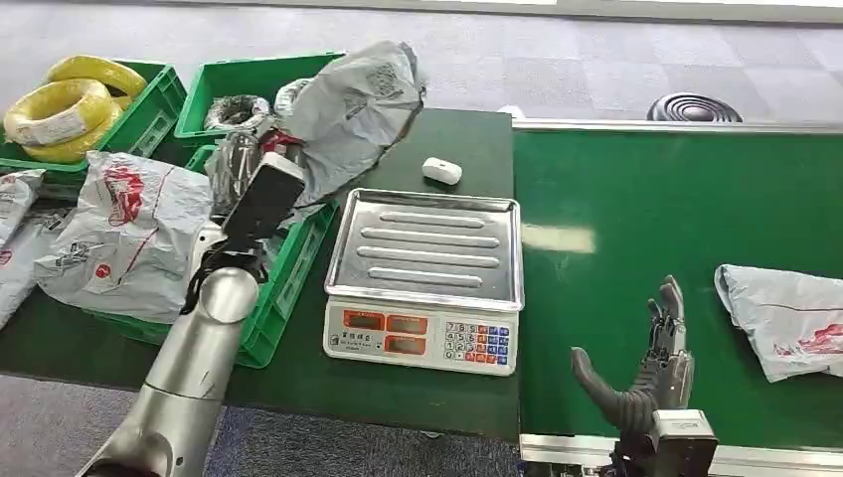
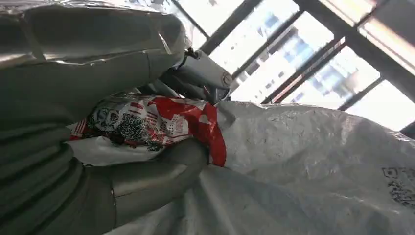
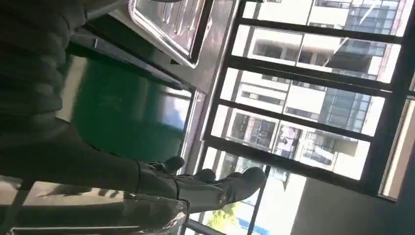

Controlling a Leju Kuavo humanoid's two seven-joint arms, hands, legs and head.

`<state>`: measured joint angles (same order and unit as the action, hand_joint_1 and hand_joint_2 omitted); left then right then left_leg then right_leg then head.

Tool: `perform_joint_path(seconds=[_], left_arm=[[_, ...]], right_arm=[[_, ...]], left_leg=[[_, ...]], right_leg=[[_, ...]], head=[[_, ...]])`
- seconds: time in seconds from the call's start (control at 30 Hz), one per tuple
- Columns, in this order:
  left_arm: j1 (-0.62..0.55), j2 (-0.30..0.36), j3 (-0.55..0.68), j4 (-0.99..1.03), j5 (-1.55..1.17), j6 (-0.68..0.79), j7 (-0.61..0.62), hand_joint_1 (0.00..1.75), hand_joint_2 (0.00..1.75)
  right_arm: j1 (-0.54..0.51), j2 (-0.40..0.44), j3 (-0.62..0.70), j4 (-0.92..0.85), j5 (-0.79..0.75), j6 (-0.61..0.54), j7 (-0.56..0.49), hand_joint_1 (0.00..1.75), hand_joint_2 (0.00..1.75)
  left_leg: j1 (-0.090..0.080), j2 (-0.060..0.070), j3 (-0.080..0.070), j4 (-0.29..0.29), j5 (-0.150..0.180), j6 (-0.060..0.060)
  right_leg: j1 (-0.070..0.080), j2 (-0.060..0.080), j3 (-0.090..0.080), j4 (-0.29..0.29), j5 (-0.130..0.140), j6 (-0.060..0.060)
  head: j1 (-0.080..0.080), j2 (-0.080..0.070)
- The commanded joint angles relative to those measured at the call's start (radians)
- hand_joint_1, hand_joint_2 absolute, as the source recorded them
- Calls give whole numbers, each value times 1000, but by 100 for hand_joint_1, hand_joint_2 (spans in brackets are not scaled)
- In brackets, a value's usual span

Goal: Moved the parcel from conveyor to table for the left to box.

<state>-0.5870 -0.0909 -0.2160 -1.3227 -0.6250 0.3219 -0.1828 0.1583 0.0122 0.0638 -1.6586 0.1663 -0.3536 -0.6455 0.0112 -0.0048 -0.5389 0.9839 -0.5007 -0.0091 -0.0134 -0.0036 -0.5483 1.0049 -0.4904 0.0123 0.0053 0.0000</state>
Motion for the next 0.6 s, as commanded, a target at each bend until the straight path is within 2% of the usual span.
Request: perform_joint_path(seconds=[0.03, 0.07, 0.13, 0.17, 0.2, 0.23, 0.27, 0.3, 0.47, 0.53, 0.57, 0.6], left_arm=[[154, 182, 217, -63, -123, -64, 83, 175, 175], [161, 205, 219, -20, -187, -104, 142, 175, 175], [160, 236, 229, 91, -223, -157, 165, 175, 175], [138, 258, 214, 169, -238, -219, 170, 159, 175], [127, 261, 214, 199, -230, -238, 158, 152, 175], [116, 261, 213, 227, -228, -241, 147, 113, 175], [106, 265, 202, 253, -216, -279, 129, 0, 175], [97, 269, 190, 273, -188, -334, 111, 0, 175], [88, 257, 188, 281, -96, -401, 60, 0, 175], [97, 224, 230, 237, -7, -321, 24, 0, 175], [115, 201, 249, 163, 35, -200, -43, 0, 175], [138, 173, 282, 84, 157, -182, -99, 0, 175]], right_arm=[[61, 8, -84, -23, -10, 6, 0, 0, 175], [57, 7, -84, -15, -9, 9, 3, 0, 175], [46, 7, -84, 2, -7, 8, 6, 0, 175], [40, 4, -84, 7, -6, 4, 10, 0, 175], [40, 4, -86, 5, -7, 5, 11, 0, 175], [40, 4, -87, 1, -9, 8, 14, 0, 175], [40, 8, -93, -4, -10, 10, 16, 0, 175], [41, 11, -98, -10, -7, 13, 17, 0, 175], [43, 12, -114, -20, -11, 23, 19, 0, 175], [49, 21, -127, -25, -8, 30, 18, 0, 175], [56, 31, -135, -32, -4, 36, 13, 0, 175], [62, 34, -138, -34, 2, 36, 9, 0, 175]], left_leg=[[-1, 7, 4, -3, 0, 0], [-1, 6, 4, -3, 0, 0], [-1, 5, 4, -3, 0, 0], [0, 7, 4, -4, 1, 0], [-1, 6, 4, -3, 1, 0], [0, 6, 4, -4, 2, 0], [0, 5, 3, -2, 1, 0], [0, 4, 3, -2, 1, 0], [0, 4, 1, -1, 1, 0], [0, 4, 1, -1, 1, 0], [0, 3, 1, -1, 1, 0], [0, 3, 1, 0, 1, 0]], right_leg=[[-1, 6, 0, -2, 2, -1], [-1, 5, 1, -1, 1, -1], [-1, 5, 1, -1, 1, -1], [0, 6, 1, -2, 2, -2], [0, 4, 1, -2, 1, -1], [0, 4, 1, -2, 2, -2], [0, 3, 0, -2, 1, -1], [0, 2, 1, -1, 1, -1], [0, 2, 0, -1, 0, -1], [0, 1, 0, -1, 0, -1], [1, 0, 0, -1, 1, -1], [1, 0, 0, 0, 0, -1]], head=[[0, 0], [0, 0], [0, 0], [0, 0], [0, 0], [0, 0], [0, 0], [0, 0], [0, 0], [0, 0], [0, 0], [0, 0]])
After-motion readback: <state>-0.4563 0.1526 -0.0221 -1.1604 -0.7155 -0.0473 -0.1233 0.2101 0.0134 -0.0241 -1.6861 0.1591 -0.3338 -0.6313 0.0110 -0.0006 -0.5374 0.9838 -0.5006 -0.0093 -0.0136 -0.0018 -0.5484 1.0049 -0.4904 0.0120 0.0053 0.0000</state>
